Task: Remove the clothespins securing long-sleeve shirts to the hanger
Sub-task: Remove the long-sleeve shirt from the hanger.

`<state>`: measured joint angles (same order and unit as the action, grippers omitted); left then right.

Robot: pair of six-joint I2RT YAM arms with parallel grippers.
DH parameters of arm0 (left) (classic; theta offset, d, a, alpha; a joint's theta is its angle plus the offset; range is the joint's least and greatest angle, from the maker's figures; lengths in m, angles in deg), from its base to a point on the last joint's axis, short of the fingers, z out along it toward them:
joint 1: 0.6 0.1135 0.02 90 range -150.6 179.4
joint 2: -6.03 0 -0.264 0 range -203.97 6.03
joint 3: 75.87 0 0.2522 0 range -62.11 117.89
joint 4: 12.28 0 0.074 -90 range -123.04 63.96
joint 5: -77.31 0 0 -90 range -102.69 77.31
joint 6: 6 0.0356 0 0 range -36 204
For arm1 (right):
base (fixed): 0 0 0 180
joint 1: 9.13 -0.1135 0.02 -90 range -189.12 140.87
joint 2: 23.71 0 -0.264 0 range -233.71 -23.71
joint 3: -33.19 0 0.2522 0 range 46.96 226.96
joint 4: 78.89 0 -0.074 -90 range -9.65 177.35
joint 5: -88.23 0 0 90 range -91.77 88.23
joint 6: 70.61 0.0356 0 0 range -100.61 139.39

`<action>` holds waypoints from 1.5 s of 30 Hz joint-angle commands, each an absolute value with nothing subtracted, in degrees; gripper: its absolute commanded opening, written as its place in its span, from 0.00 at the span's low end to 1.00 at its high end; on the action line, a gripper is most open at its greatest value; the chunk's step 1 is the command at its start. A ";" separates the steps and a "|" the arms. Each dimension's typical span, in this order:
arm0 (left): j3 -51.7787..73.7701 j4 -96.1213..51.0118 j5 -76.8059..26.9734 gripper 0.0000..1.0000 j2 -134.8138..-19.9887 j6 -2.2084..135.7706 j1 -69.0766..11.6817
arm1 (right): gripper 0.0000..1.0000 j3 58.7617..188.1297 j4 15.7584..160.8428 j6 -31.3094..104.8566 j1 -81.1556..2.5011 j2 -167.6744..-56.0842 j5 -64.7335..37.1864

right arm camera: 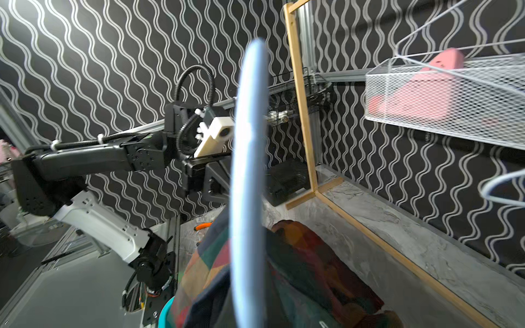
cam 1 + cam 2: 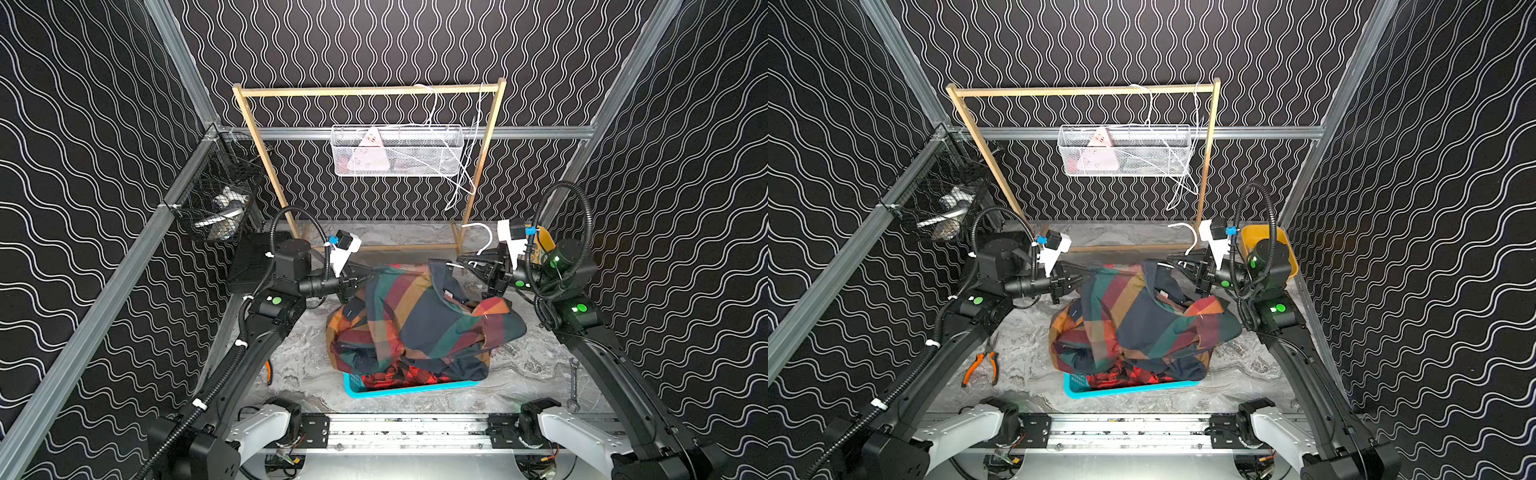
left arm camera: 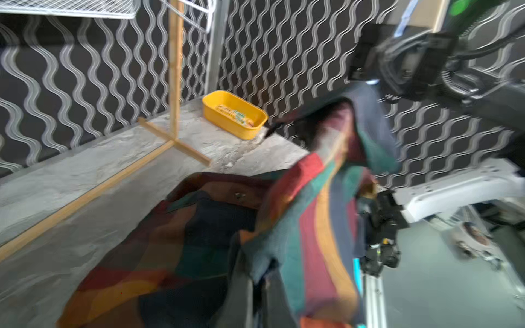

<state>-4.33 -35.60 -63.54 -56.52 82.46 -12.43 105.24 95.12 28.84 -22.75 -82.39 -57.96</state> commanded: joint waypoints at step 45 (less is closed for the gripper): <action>1.35 -36.91 -26.07 0.00 -63.67 58.11 -1.92 | 0.00 98.31 77.47 19.26 -22.00 -73.05 -62.91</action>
